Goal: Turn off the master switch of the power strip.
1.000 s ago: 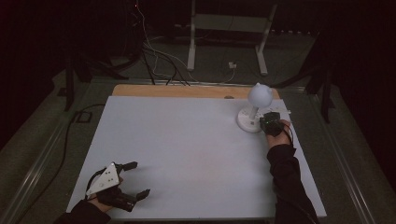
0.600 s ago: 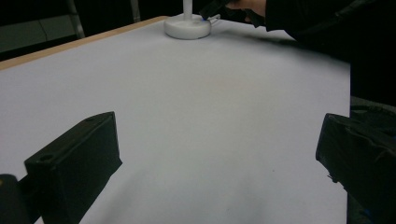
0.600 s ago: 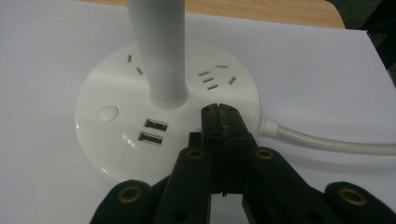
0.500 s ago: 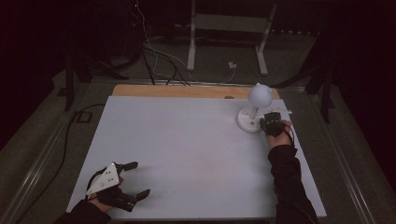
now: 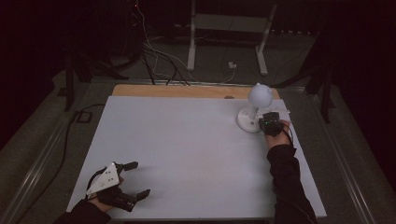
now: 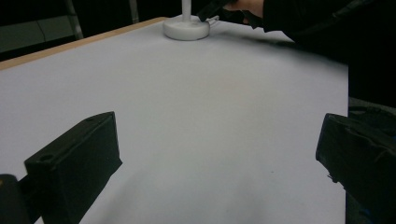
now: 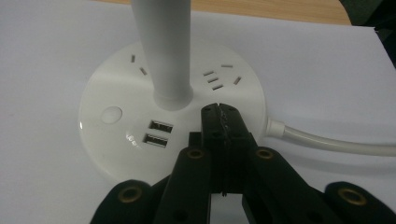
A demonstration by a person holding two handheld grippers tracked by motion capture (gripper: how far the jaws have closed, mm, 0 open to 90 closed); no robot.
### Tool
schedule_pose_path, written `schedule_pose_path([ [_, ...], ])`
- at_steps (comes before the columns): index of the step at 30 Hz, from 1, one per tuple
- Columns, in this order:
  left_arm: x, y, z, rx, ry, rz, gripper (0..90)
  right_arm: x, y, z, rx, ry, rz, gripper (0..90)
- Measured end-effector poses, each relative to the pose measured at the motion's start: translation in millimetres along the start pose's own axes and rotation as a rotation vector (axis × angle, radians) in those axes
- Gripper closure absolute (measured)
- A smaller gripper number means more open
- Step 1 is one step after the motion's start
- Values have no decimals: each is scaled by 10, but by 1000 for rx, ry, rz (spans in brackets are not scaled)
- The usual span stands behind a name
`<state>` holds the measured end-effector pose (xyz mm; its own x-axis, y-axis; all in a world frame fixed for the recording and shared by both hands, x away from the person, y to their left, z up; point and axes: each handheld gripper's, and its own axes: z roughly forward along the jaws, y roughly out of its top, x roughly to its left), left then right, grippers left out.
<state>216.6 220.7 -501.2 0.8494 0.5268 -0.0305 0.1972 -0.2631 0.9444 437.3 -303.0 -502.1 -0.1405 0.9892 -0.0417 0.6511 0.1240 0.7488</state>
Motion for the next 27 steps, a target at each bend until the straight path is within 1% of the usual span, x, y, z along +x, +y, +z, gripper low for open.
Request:
schedule_pose_path([
  [3, -2, 0, -2, 0, 0, 3, 3, -6, -9, 0, -8, 5, 6, 900],
  [7, 0, 1, 1, 0, 1, 2, 3, 5, -4, 2, -8, -4, -3, 900],
  [8, 0, 1, 1, 0, 1, 2, 3, 10, 0, 1, -5, -5, -12, 900],
  [10, 5, -1, 8, 4, 6, 1, 3, 10, 26, 1, 13, -6, -1, 900],
  [11, 8, 0, 10, 3, 7, 1, 3, 14, 47, -15, 4, -16, -8, 900],
  [12, 10, 0, 11, 2, 8, -1, 3, 14, 77, -37, 21, -24, 14, 900],
  [13, 9, 0, 11, 2, 8, -2, 3, 21, 80, -49, 8, -16, 17, 900],
  [14, 7, -1, 9, 4, 10, 1, 3, 35, 79, -64, -3, -21, 15, 900],
  [15, 7, -1, 6, 5, 11, 3, 3, 39, 81, -75, -12, -13, 22, 900],
  [16, 8, 0, 4, 4, 10, 2, 3, 41, 89, -85, -15, -4, 32, 900],
  [18, 9, 1, 2, 0, 10, 0, 3, 46, 113, -115, -26, -9, 34, 900],
  [20, 5, 1, 3, 2, 11, 2, 3, 44, 138, -152, -39, 2, 45, 900],
  [24, 8, 2, 5, 1, 8, 3, 3, 57, 165, -201, -44, 8, 34, 900],
  [26, 5, 3, 3, 2, 9, 4, 3, 64, 175, -251, -50, 22, 41, 882],
  [27, 3, 3, 2, 3, 9, 5, 3, 66, 175, -268, -54, 30, 42, 849],
])
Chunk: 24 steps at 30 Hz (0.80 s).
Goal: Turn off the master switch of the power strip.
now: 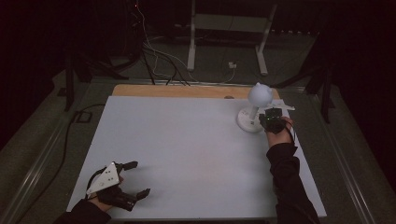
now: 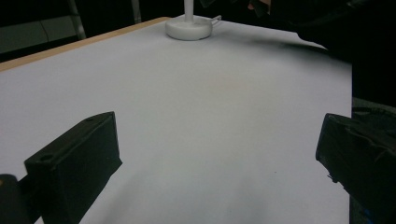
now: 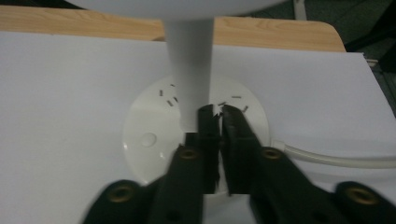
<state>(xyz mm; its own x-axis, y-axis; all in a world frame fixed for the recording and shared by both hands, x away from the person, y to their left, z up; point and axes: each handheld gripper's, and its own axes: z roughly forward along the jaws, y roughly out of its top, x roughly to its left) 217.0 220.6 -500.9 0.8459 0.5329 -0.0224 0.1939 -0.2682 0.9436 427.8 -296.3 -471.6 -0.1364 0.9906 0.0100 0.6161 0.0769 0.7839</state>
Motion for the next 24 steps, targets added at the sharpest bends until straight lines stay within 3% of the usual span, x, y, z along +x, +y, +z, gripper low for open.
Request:
schedule_pose_path([
  [7, 0, 1, -4, -2, -1, 0, 3, 41, -19, -140, -38, 23, -20, 694],
  [8, 0, 2, -4, -3, -2, 0, 3, 44, -21, -186, -52, 31, -18, 596],
  [13, -1, 4, -2, -2, -2, 0, 3, 37, 14, -281, -81, 93, 9, 369],
  [19, 3, 2, -1, -2, 0, -3, 3, 46, 42, -364, -97, 205, 23, 148],
  [21, 3, 2, 0, -3, -1, -6, 3, 59, 41, -383, -101, 237, 9, 123],
  [24, -1, 1, 1, 0, -1, -2, 3, 96, 37, -384, -94, 306, -19, 16],
])
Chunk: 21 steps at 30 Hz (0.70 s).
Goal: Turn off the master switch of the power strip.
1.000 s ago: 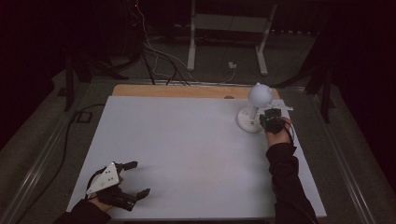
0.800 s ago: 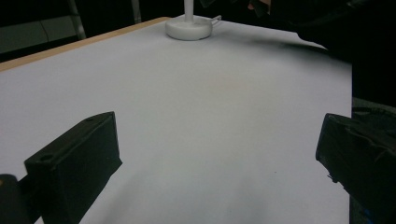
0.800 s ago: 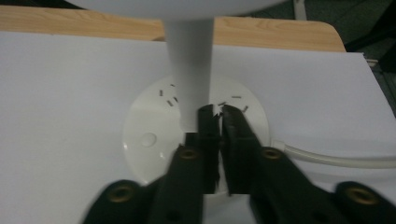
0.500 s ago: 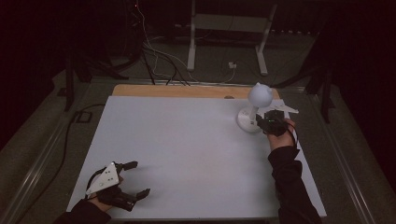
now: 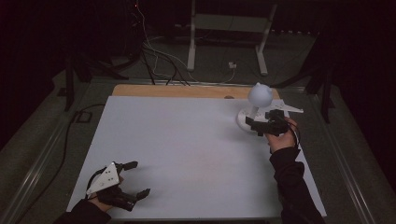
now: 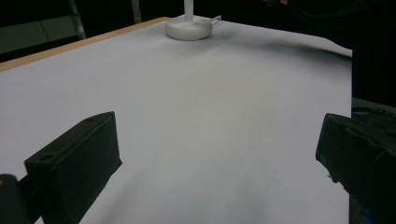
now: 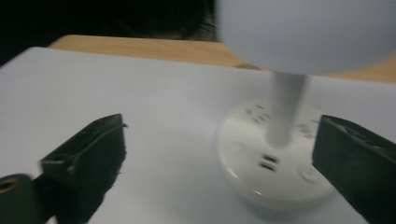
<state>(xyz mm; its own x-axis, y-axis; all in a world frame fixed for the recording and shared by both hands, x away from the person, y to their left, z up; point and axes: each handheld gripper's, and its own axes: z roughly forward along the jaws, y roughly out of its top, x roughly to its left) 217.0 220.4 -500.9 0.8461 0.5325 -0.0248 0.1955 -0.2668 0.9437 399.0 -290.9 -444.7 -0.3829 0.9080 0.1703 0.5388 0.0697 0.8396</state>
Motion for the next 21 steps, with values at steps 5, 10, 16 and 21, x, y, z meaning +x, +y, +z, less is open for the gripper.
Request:
schedule_pose_path([
  [5, 0, -1, 1, -1, 1, -1, 3, 115, 20, -22, -37, 76, -39, 11],
  [10, -2, -2, 2, 0, -1, -1, 3, 273, 70, -86, -55, 93, -97, 12],
  [16, -1, -4, 3, 2, -2, -2, 3, 452, 68, -162, -49, 160, -119, 11],
  [21, -6, -1, -2, -1, -4, 2, 3, 628, 47, -248, -27, 220, -144, 11],
])
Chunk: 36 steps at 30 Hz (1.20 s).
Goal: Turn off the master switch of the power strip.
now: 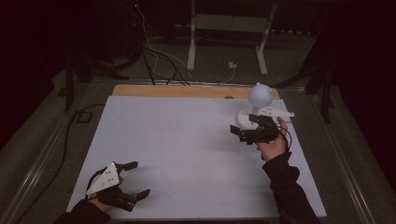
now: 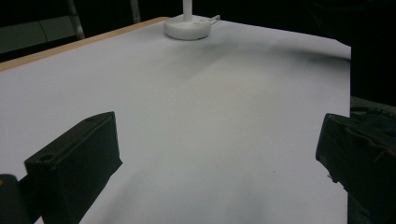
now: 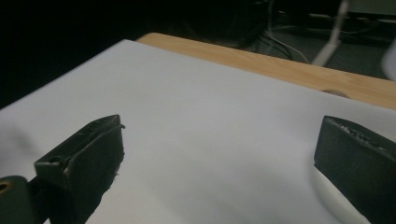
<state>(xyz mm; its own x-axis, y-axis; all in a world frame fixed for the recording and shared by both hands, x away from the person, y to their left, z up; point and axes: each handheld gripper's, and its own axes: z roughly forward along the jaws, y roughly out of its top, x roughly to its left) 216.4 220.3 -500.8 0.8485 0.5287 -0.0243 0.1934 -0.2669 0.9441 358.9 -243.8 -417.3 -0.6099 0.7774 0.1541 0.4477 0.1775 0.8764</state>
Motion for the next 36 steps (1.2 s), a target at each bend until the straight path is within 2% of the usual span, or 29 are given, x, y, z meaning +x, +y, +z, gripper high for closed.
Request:
schedule_pose_path([
  [4, -3, 1, 0, 1, -1, 4, 3, 140, -38, -33, 5, 50, -16, 11],
  [5, -3, 1, 0, 1, -1, 4, 3, 140, -38, -33, 5, 50, -16, 11],
  [7, -5, 2, -1, 1, -1, 4, 3, 224, -102, -52, 12, 85, -25, 11],
  [13, -6, 1, 2, 1, -1, 2, 3, 307, -237, -93, 12, 132, -48, 11],
  [15, -10, 0, 3, 4, -1, 5, 3, 332, -334, -119, 23, 149, -61, 11],
  [24, -8, 2, 3, 2, -4, 3, 3, 347, -652, -220, 52, 191, -104, 11],
  [29, -8, 3, 4, 1, -4, 3, 3, 290, -906, -311, 76, 228, -95, 11],
  [33, -9, 3, 5, 3, -5, 4, 3, 268, -1050, -377, 101, 226, -114, 11],
  [36, -9, 2, 5, 3, -5, 2, 3, 257, -1145, -421, 123, 195, -140, 12],
])
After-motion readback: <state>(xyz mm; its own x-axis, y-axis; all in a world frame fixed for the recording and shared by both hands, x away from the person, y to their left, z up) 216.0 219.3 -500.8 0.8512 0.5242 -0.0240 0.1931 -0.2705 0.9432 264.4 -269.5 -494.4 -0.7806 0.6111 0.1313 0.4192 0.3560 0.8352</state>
